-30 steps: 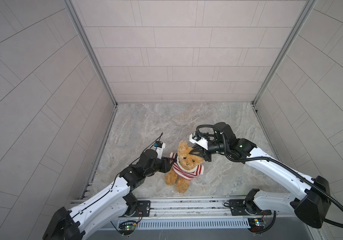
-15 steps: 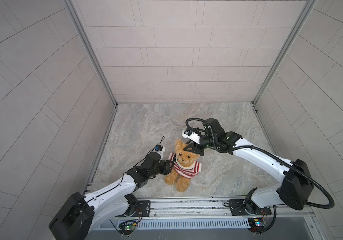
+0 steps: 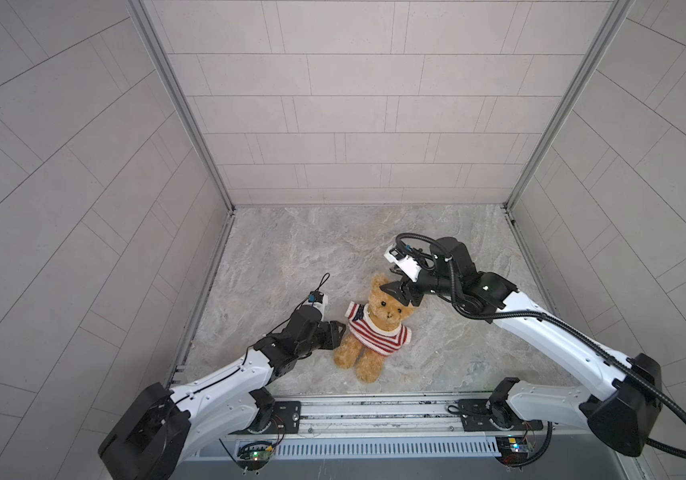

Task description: Dress the teddy bear

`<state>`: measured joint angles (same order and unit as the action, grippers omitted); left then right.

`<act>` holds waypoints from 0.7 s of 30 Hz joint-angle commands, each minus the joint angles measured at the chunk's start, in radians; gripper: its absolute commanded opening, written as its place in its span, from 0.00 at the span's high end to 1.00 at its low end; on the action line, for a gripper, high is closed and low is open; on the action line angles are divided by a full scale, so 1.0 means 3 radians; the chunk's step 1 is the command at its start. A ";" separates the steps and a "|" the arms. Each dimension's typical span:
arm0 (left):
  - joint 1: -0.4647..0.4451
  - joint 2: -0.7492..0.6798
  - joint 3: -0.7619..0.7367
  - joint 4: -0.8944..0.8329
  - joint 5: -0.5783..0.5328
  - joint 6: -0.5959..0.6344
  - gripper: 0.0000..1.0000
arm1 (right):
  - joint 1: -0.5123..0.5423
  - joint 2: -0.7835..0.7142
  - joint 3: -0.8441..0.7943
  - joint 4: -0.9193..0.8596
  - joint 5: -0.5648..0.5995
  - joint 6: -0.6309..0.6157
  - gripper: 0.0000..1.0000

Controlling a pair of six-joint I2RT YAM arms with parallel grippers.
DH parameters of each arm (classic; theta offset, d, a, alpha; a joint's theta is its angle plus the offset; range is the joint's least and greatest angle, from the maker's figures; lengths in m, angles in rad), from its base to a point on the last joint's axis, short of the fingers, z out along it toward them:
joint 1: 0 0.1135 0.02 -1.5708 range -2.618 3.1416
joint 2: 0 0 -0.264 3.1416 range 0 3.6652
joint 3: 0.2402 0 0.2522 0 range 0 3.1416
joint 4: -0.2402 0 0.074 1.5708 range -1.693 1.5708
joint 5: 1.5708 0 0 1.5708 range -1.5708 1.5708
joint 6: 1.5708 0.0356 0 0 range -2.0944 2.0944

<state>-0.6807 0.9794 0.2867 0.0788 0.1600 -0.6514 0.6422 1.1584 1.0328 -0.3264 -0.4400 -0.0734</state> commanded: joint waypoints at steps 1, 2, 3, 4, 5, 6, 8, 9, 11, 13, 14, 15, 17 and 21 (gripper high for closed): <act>0.0009 -0.0082 -0.0007 -0.0046 -0.0060 -0.0017 0.47 | 0.0142 -0.0295 -0.0209 -0.0170 0.0284 0.0255 0.35; 0.0009 -0.0102 -0.0010 -0.0065 -0.0056 -0.0017 0.47 | 0.0204 -0.0363 -0.0250 -0.0266 0.0332 0.0290 0.35; 0.0011 -0.0119 -0.0010 -0.0077 -0.0053 -0.0017 0.46 | 0.0266 -0.0424 -0.0283 -0.0368 0.0373 0.0324 0.35; 0.0009 -0.0135 -0.0010 -0.0092 -0.0060 -0.0017 0.47 | 0.0324 -0.0483 -0.0321 -0.0426 0.0400 0.0370 0.35; 0.0009 -0.0143 -0.0007 -0.0111 -0.0064 -0.0011 0.47 | 0.0393 -0.0553 -0.0376 -0.0477 0.0402 0.0413 0.36; 0.0009 -0.0153 -0.0010 -0.0119 -0.0059 -0.0002 0.47 | 0.0463 -0.0614 -0.0438 -0.0508 0.0395 0.0457 0.36; 0.0010 -0.0158 -0.0010 -0.0129 -0.0049 -0.0005 0.47 | 0.0584 -0.0734 -0.0580 -0.0515 0.0403 0.0580 0.36; 0.0009 -0.0161 -0.0009 -0.0130 -0.0042 -0.0002 0.47 | 0.0635 -0.0783 -0.0666 -0.0488 0.0393 0.0661 0.36; 0.0012 -0.0188 -0.0009 -0.0130 -0.0027 -0.0006 0.47 | 0.0713 -0.0839 -0.0846 -0.0418 0.0355 0.0817 0.36; 0.0009 -0.0258 -0.0025 -0.0142 -0.0046 -0.0002 0.47 | 0.0798 -0.0874 -0.1048 -0.0326 0.0333 0.0944 0.38; 0.0009 -0.0298 -0.0025 -0.0162 -0.0058 0.0007 0.48 | 0.0831 -0.0888 -0.1158 -0.0282 0.0331 0.0999 0.39; 0.0009 -0.0330 -0.0016 -0.0201 -0.0081 0.0022 0.48 | 0.0850 -0.0894 -0.1261 -0.0232 0.0323 0.1052 0.39; 0.0005 -0.0374 0.0001 -0.0260 -0.0085 0.0048 0.48 | 0.0855 -0.0892 -0.1499 -0.0089 0.0298 0.1115 0.40; -0.0008 -0.0438 0.0043 -0.0298 -0.0057 0.0080 0.48 | 0.0845 -0.0812 -0.1727 0.0052 0.0567 0.1146 0.43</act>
<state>-0.6811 0.8642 0.2867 0.0238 0.1516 -0.6510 0.8940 0.9108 0.5297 -0.3721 -0.3294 0.2287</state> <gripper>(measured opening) 0.521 0.573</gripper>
